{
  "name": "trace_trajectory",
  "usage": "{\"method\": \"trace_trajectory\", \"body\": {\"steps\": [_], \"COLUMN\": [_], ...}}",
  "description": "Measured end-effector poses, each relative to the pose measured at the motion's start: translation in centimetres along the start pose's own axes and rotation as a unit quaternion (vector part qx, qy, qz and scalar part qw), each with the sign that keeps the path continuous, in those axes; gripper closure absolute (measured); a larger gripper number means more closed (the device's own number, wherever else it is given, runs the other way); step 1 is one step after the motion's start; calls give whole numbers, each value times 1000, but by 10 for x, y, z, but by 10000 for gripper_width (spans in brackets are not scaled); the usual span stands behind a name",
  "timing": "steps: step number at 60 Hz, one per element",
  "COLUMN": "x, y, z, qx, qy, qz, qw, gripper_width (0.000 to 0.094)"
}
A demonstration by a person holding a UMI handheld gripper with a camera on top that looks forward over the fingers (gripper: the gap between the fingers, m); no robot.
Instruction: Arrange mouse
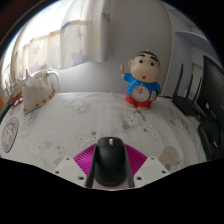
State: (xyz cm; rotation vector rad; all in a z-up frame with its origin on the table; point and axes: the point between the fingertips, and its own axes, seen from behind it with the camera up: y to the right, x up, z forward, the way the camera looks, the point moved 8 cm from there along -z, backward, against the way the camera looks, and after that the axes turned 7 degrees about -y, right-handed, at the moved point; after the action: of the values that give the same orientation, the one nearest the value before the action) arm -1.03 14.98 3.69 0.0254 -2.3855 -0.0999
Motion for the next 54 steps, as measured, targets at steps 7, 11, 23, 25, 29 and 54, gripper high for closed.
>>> {"method": "trace_trajectory", "body": {"steps": [7, 11, 23, 25, 29, 54], "x": [15, 43, 100, 100, 90, -7], "y": [-4, -17, -177, -213, -287, -452], "z": [-14, -42, -130, -138, -144, -77], "qx": [0, -12, 83, 98, 125, 76], "qy": [-7, 13, 44, 45, 45, -37], "qz": [13, 4, 8, 8, -1, -39], "qw": [1000, 1000, 996, 994, 991, 996], "gripper_width": [478, 479, 481, 481, 481, 366]}}
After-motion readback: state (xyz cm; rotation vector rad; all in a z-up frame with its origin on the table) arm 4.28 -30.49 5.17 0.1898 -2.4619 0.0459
